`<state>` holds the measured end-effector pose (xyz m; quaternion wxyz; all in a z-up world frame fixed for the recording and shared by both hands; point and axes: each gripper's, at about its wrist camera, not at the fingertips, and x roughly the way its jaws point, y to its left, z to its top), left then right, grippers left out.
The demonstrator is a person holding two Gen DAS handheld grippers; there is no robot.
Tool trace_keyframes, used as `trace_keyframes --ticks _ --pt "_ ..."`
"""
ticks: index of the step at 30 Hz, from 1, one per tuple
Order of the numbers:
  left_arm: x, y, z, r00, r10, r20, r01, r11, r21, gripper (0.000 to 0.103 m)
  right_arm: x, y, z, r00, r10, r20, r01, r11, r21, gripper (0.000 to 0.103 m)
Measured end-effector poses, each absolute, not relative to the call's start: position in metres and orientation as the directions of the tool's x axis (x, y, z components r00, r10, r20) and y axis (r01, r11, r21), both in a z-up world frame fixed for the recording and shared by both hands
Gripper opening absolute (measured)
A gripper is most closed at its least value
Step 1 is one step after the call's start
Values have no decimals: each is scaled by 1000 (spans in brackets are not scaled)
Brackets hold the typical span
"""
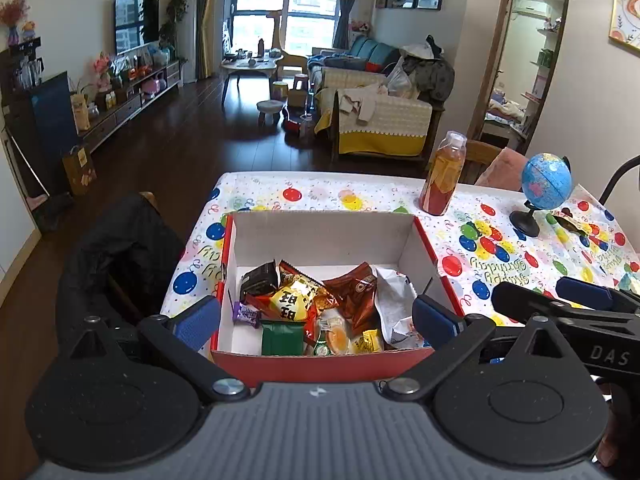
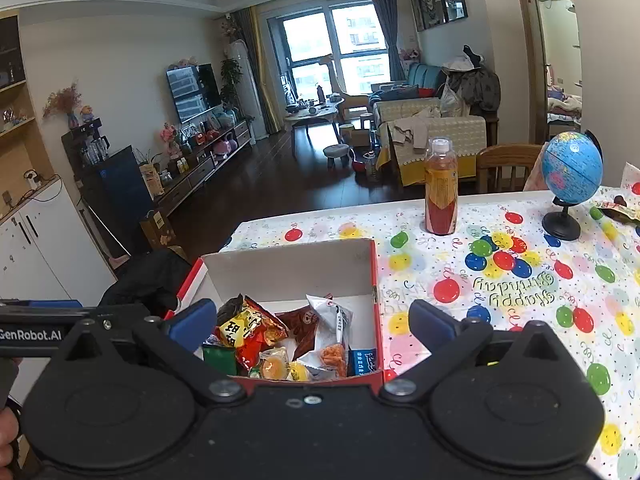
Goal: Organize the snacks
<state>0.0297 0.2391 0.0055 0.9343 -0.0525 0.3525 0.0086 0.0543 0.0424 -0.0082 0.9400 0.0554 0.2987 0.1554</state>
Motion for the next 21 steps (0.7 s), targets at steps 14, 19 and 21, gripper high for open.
trace_keyframes --ticks 14,19,21 --pt "25 241 8 754 -22 -657 -60 993 -102 103 51 42 -6 773 328 -543 -269 945 187 102" --pt "21 242 10 749 -20 -662 -67 992 -106 103 53 41 -6 765 335 -549 -274 942 193 102" --pt "20 242 10 748 -20 -663 -68 992 -106 103 53 40 -7 764 336 -551 -274 942 194 102"
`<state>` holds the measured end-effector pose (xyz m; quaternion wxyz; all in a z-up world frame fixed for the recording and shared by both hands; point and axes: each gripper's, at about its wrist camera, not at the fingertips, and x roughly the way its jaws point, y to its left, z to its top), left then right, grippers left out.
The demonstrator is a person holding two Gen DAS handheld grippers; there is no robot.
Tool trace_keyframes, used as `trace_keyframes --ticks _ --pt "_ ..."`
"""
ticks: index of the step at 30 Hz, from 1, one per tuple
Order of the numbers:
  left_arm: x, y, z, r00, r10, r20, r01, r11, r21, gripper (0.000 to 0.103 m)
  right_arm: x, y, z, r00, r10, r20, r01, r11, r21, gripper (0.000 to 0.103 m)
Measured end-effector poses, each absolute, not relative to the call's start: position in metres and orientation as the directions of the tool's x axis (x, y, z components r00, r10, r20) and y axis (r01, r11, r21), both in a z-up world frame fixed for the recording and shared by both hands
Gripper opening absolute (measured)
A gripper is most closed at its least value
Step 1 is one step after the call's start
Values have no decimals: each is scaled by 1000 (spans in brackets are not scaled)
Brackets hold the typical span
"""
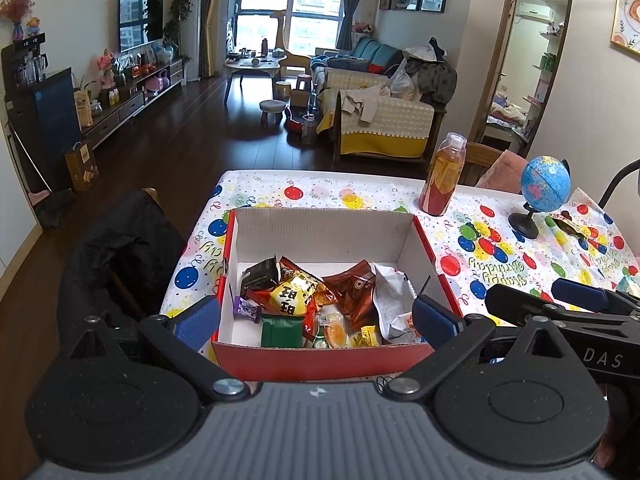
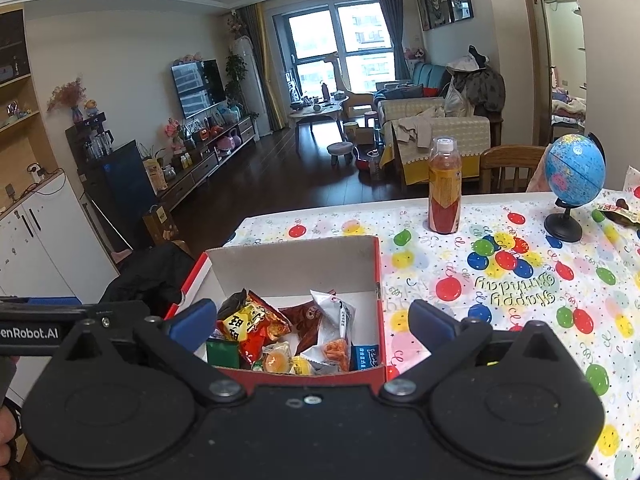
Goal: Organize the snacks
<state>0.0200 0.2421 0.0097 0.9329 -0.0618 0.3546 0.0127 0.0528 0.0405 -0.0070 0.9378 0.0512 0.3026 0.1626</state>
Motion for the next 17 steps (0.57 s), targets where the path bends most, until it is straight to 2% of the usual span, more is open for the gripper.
trace_keyframes --ticks 17 --pt "18 239 5 729 -27 -684 -73 990 -117 103 52 39 -10 759 336 -558 -268 942 203 102"
